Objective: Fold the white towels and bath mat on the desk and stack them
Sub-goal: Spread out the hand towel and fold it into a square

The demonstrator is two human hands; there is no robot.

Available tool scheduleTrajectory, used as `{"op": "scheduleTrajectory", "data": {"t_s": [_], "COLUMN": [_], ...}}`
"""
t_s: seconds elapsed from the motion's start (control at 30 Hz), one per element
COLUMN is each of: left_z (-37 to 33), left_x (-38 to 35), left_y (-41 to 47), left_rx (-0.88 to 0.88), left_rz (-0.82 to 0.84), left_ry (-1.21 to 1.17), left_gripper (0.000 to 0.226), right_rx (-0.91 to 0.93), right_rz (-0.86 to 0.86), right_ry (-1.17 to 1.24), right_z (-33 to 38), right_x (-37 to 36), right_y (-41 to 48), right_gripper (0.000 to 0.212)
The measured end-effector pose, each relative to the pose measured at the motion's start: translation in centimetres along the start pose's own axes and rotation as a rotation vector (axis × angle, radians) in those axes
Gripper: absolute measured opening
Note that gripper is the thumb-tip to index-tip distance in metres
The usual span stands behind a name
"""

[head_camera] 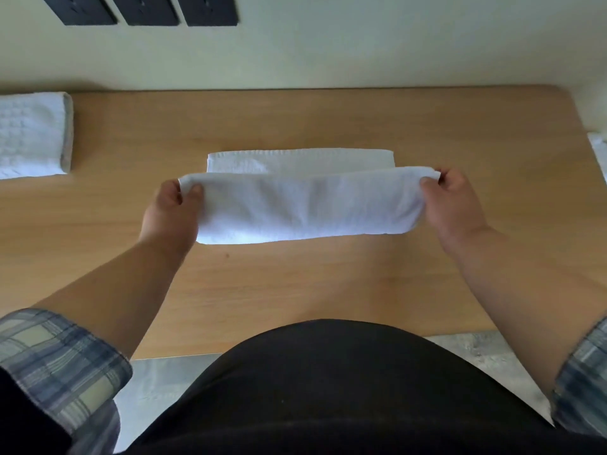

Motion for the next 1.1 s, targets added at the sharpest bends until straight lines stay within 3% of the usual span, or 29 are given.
{"op": "scheduleTrajectory", "data": {"t_s": [0.33,0.47,0.67,0.8,0.97,1.1], "left_z": [-2.9,-2.0,-1.0,1.1,3.3,3.2], "left_x": [-4.7,-6.3,-5.6,-4.0,-4.5,-4.5], "left_y": [9.7,11.6,10.9,7.3,4.2,3.6], "left_rx": [-0.020,0.006,0.060,0.054,0.036,0.004], "left_rz": [-0.053,-0.068,-0.093,-0.111,-0.084,-0.105], "left_ry": [0.166,0.304,0.215,0.243,0.432,0.488], "left_gripper": [0.023,0.041,0.047,0.054,0.035,0.032], "right_rx": [0.028,0.007,-0.123,-0.109,-0.051,0.022], "right_rz": [-0.052,-0.026,-0.044,-0.040,0.032,-0.078], "right_ry": [-0.168,-0.237,-0.074,-0.037,-0.144,-0.047], "right_z": [-0.6,-2.3,-3.3,-5.4,-7.3,-5.8], "right_x": [-4.7,-6.7,-5.6,-3.6,-4.4,-4.6], "right_y": [10.4,12.5,10.9,5.9,3.3,4.6], "right_gripper": [0.034,0.033,0.049,0.057,0.043,0.026]}}
Point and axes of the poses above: each hand's wrist, its own y-axis towards the middle knuckle, its own x-axis out of the back of the hand, z = x × y, the point moved 9 cm from there along y, towards the middle knuckle, and after that the axes turned 3 degrees about x, right-handed, at the moved point
